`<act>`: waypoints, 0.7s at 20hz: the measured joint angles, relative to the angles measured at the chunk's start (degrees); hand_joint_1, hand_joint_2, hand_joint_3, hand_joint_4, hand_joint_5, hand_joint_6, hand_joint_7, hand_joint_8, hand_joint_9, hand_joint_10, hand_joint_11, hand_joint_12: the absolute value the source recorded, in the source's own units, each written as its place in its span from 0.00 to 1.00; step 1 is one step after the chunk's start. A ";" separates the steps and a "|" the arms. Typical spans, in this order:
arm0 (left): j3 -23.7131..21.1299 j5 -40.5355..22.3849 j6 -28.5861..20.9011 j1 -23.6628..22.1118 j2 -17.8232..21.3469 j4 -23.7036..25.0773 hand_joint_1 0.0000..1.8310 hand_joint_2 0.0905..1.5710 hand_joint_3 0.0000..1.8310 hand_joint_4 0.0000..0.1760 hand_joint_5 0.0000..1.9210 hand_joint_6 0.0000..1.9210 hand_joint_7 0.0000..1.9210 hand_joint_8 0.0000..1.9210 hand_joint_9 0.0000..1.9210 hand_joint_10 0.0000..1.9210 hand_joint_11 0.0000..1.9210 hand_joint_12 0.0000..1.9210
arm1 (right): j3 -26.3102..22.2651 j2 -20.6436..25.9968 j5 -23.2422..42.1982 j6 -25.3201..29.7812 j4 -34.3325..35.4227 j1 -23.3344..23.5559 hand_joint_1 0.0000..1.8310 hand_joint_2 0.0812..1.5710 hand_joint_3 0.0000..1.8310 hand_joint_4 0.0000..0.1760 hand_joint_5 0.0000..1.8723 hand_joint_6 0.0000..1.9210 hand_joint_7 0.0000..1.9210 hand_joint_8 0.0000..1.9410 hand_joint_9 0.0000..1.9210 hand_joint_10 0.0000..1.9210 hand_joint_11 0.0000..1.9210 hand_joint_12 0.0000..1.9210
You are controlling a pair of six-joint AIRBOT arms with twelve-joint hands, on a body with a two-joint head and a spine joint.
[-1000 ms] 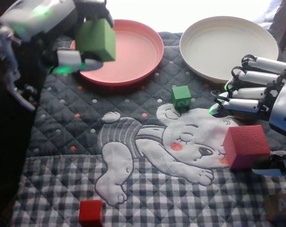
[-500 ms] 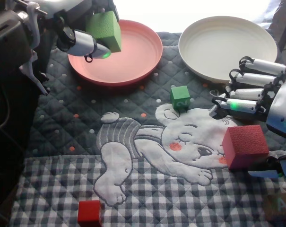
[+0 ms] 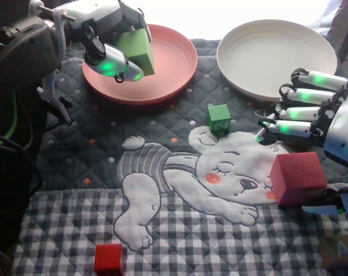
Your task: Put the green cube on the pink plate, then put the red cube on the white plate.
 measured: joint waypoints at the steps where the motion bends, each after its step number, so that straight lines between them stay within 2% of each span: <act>1: 0.22 0.07 -0.02 0.00 0.00 -0.70 0.52 0.60 0.00 0.00 0.21 0.21 0.22 0.13 0.12 0.24 0.00 0.61 | 0.02 0.02 0.04 0.00 0.00 0.00 0.45 0.50 0.04 0.00 0.21 0.27 0.27 0.19 0.13 0.48 0.00 0.88; 2: 0.55 -0.04 -0.04 0.00 0.00 -1.25 0.43 0.55 0.00 0.33 0.13 0.06 0.09 0.01 0.02 0.04 0.00 0.26 | 0.04 0.00 0.02 0.00 0.02 0.00 0.45 0.51 0.04 0.00 0.22 0.24 0.27 0.19 0.14 0.48 0.00 0.88; 3: 0.70 -0.11 0.00 0.00 0.00 -1.44 0.39 0.52 0.00 0.58 0.07 0.02 0.03 0.01 0.00 0.01 0.00 0.11 | 0.04 0.00 0.00 0.00 0.02 0.02 0.44 0.51 0.04 0.00 0.23 0.24 0.27 0.19 0.14 0.48 0.00 0.89; 4: 0.70 -0.13 0.00 0.00 0.00 -1.44 0.39 0.51 0.00 0.75 0.04 0.01 0.00 0.00 0.00 0.00 0.00 0.02 | 0.04 0.00 0.04 0.00 0.00 0.04 0.46 0.50 0.03 0.00 0.22 0.24 0.27 0.19 0.12 0.49 0.00 0.88; 5: 0.70 -0.11 0.00 0.00 0.00 -1.40 0.37 0.50 0.00 0.82 0.01 0.00 0.00 0.00 0.00 0.00 0.00 0.00 | 0.11 -0.11 0.00 0.00 0.00 0.04 0.47 0.50 0.03 0.00 0.22 0.25 0.26 0.21 0.10 0.51 0.00 0.88; 6: 0.70 -0.13 0.00 0.00 0.00 -1.42 0.34 0.49 0.00 0.96 0.00 0.00 0.00 0.00 0.00 0.00 0.00 0.00 | 0.11 -0.11 -0.02 0.00 0.00 0.04 0.47 0.50 0.03 0.00 0.22 0.25 0.25 0.21 0.11 0.51 0.00 0.89; 8: 0.46 -0.55 0.02 0.09 0.15 -1.77 0.32 0.51 0.00 1.00 0.00 0.00 0.00 0.00 0.00 0.00 0.02 0.01 | 0.15 -0.11 0.04 0.00 0.00 0.04 0.48 0.48 0.03 0.00 0.23 0.23 0.26 0.17 0.12 0.46 0.00 0.87; 9: -1.49 -2.03 -0.02 0.72 1.33 -2.21 0.30 0.51 0.00 1.00 0.00 0.00 0.00 0.00 0.00 0.00 0.01 0.01 | 0.28 -0.13 -0.09 0.00 -0.02 0.04 0.47 0.47 0.03 0.00 0.22 0.20 0.26 0.12 0.11 0.41 0.00 0.83; 10: -2.69 -2.62 0.00 1.20 2.16 -2.23 0.26 0.51 0.00 1.00 0.00 0.00 0.00 0.00 0.00 0.00 0.01 0.01 | 0.48 -0.24 -0.09 0.00 -0.04 0.04 0.46 0.46 0.03 0.00 0.23 0.17 0.26 0.09 0.11 0.40 0.00 0.83; 11: -5.33 -5.16 0.00 2.16 3.91 -2.32 0.20 0.52 0.00 0.98 0.00 0.00 0.00 0.00 0.00 0.00 0.00 0.13 | 0.70 -0.48 0.02 0.00 0.09 0.04 0.44 0.46 0.03 0.00 0.22 0.15 0.26 0.07 0.11 0.40 0.00 0.84; 12: -8.52 -7.61 0.02 3.04 6.05 -2.01 0.21 0.54 0.00 1.00 0.00 0.00 0.00 0.00 0.00 0.00 0.00 0.18 | 0.83 -0.48 0.07 0.00 0.02 0.04 0.43 0.45 0.03 0.00 0.22 0.14 0.24 0.06 0.09 0.40 0.00 0.82; 13: -10.47 -9.49 0.04 3.72 7.41 -1.66 0.19 0.53 0.00 0.79 0.00 0.00 0.00 0.00 0.00 0.00 0.00 0.17 | 0.94 -0.57 0.04 0.00 0.02 0.04 0.40 0.44 0.03 0.00 0.23 0.13 0.26 0.06 0.12 0.39 0.00 0.84; 14: -12.74 -12.28 0.00 4.42 9.16 -1.27 0.18 0.50 0.00 0.68 0.00 0.00 0.00 0.00 0.00 0.00 0.00 0.16 | 1.22 -0.74 -0.11 0.00 -0.02 0.07 0.42 0.43 0.03 0.00 0.23 0.13 0.26 0.05 0.09 0.41 0.00 0.84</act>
